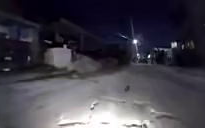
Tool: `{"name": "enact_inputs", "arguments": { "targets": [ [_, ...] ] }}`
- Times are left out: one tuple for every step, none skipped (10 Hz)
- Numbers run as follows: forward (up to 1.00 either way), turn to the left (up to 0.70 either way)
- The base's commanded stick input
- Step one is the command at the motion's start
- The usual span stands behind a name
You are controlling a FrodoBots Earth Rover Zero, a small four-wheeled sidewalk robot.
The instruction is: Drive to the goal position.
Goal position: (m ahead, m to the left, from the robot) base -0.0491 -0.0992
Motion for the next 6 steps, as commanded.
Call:
{"name": "enact_inputs", "arguments": {
  "targets": [
    [0.12, 0.24],
    [0.33, 0.35],
    [0.71, 0.38],
    [0.98, 0.38],
    [0.98, 0.38],
    [0.98, 0.38]
  ]
}}
